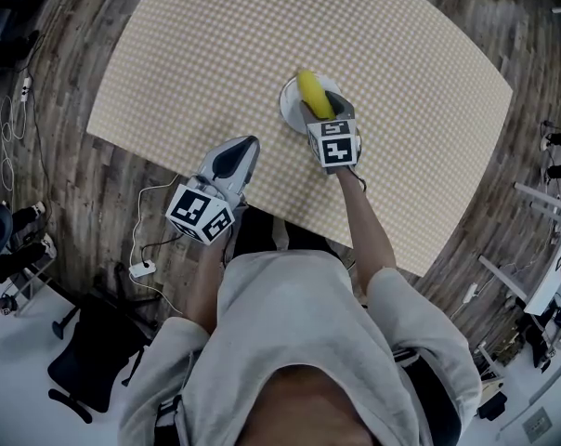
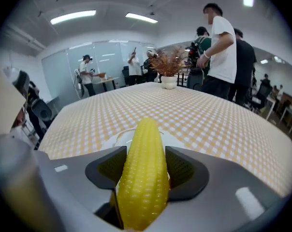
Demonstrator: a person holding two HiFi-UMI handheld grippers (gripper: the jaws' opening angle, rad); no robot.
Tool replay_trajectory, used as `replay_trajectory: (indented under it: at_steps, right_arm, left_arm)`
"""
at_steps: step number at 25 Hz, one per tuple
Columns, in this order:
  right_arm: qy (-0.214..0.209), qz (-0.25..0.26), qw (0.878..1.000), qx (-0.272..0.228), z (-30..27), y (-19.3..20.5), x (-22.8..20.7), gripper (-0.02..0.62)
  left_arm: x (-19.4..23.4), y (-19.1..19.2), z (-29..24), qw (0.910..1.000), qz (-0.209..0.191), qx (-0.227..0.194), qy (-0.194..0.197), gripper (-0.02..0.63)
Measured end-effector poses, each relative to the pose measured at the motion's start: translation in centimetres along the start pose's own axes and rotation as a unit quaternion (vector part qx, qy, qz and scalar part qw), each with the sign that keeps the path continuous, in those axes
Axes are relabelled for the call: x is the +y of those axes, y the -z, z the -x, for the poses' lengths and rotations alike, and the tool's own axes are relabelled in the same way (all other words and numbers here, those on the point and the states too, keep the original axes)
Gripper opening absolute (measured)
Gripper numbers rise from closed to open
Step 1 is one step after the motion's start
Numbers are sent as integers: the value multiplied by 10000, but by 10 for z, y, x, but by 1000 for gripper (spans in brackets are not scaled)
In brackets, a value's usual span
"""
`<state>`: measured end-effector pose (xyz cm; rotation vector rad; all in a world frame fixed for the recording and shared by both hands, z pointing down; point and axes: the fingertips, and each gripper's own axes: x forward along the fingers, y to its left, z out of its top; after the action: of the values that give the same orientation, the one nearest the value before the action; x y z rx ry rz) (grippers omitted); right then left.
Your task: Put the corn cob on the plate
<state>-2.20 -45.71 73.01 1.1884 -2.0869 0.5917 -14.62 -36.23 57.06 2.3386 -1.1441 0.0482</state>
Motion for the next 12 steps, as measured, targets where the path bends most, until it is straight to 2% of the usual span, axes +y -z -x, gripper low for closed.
replay_trajectory:
  at_steps: [2,5,12]
  right_arm:
    - [128,365,9992,88,-2,2,1,255]
    - [253,531,9982,116,0,2,0,256]
    - [217,269,9993,105,-4,3,1,259]
  left_arm:
    - [0,0,1,10000,7,-4,-2,8]
    - [-3,-1,2,10000,16,-24,6,8]
    - [0,-2,7,10000,0,-64,-7,8]
